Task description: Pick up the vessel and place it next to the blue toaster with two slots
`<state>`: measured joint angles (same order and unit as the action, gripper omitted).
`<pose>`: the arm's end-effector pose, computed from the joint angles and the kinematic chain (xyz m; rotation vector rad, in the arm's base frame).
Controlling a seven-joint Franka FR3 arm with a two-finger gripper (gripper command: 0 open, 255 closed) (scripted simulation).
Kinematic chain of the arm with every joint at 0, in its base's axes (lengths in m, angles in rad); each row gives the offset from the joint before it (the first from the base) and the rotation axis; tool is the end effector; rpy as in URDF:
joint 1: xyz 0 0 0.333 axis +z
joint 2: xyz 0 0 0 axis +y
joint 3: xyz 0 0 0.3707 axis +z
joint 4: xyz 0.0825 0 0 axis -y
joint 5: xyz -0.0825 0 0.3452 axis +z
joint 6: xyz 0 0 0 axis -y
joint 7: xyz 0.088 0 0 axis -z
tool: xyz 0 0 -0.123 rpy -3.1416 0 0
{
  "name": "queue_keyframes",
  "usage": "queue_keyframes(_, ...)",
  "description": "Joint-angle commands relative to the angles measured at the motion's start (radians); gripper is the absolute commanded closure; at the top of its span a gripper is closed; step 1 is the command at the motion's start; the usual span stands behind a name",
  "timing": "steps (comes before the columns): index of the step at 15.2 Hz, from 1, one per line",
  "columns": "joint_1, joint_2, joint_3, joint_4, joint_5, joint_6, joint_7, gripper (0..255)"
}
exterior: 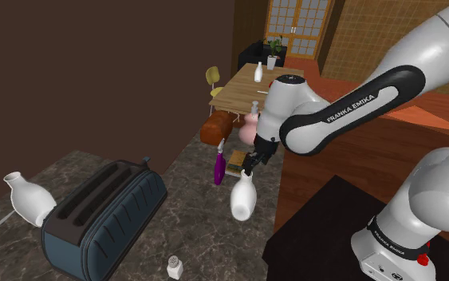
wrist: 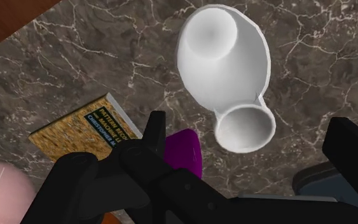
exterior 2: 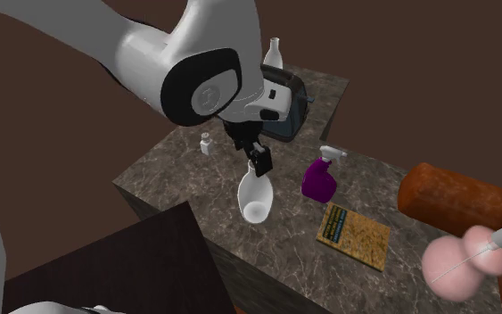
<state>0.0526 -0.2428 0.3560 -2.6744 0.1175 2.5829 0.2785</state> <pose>0.3532 0.1530 0.3905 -3.1012 -0.0480 -0.2131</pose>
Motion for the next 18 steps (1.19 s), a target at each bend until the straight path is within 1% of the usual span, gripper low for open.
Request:
queue_keyframes(1,-0.023,0.096,0.040,0.003,-0.064,0.096,0.073,0)
queue_keyframes(2,-0.022,0.096,0.039,0.003,-0.065,0.096,0.074,0)
queue_keyframes(5,-0.035,0.148,0.046,0.003,-0.105,0.145,0.102,0)
queue_keyframes(8,-0.049,0.201,0.051,0.006,-0.157,0.192,0.140,0)
queue_keyframes(9,-0.056,0.230,0.051,0.008,-0.191,0.216,0.164,0)
queue_keyframes(17,-0.054,0.230,0.049,0.008,-0.191,0.216,0.164,0)
queue_keyframes(18,-0.054,0.230,0.049,0.008,-0.191,0.216,0.164,255)
